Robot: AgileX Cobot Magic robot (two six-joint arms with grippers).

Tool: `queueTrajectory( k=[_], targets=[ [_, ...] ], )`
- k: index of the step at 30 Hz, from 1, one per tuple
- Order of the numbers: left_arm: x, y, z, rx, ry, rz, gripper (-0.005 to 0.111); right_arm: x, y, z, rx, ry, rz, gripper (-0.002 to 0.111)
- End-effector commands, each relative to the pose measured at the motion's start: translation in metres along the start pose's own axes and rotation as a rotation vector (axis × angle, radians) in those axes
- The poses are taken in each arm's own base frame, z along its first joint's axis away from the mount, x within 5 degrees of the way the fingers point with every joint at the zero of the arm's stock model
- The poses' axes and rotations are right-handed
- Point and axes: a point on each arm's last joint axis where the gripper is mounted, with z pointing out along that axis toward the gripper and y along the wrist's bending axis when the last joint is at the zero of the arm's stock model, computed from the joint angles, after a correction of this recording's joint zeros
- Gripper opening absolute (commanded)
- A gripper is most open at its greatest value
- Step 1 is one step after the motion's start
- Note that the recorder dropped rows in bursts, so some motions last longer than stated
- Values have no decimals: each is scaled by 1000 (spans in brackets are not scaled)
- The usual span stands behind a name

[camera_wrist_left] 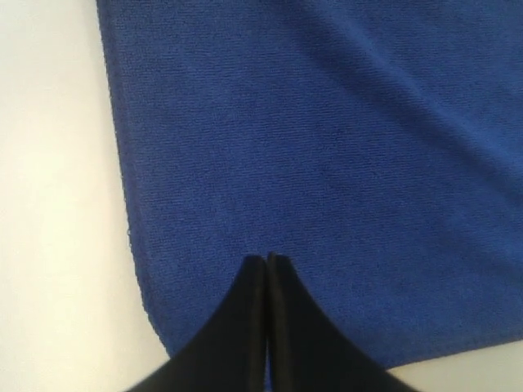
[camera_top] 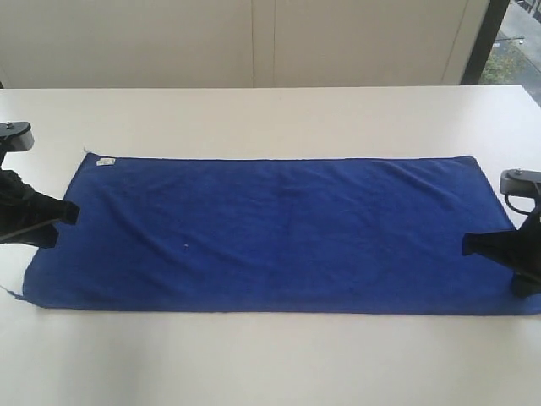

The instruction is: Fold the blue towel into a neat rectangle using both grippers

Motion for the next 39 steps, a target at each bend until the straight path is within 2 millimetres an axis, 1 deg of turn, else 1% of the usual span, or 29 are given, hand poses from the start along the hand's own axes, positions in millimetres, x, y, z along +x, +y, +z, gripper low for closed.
queueTrajectory(
  k=[1, 6, 10, 14, 17, 20, 31, 39],
  targets=[
    [2, -1, -1, 16, 15, -16, 0, -3, -2, -22, -11, -75, 6, 0],
    [5, -3, -1, 37, 55, -18, 0, -6, -1, -46, -64, -179, 48, 0],
    [9, -2, 6, 41, 87, -3, 0, -7, 0, -53, -86, -214, 67, 0],
    [13, 0, 18, 38, 126, -10, 0, -7, 0, -52, -94, -222, 73, 0],
    [16, 2, 27, 43, 159, 26, 0, -7, 0, -52, -96, -228, 73, 0],
    [19, 4, 31, 41, 189, 40, 0, -8, 1, -52, -101, -235, 77, 0],
    [29, 7, 46, 39, 274, 51, 0, -8, 2, -53, -113, -233, 93, 0],
    [33, 6, 45, 52, 318, 58, 0, -8, 2, -53, -120, -235, 102, 0]
  ],
)
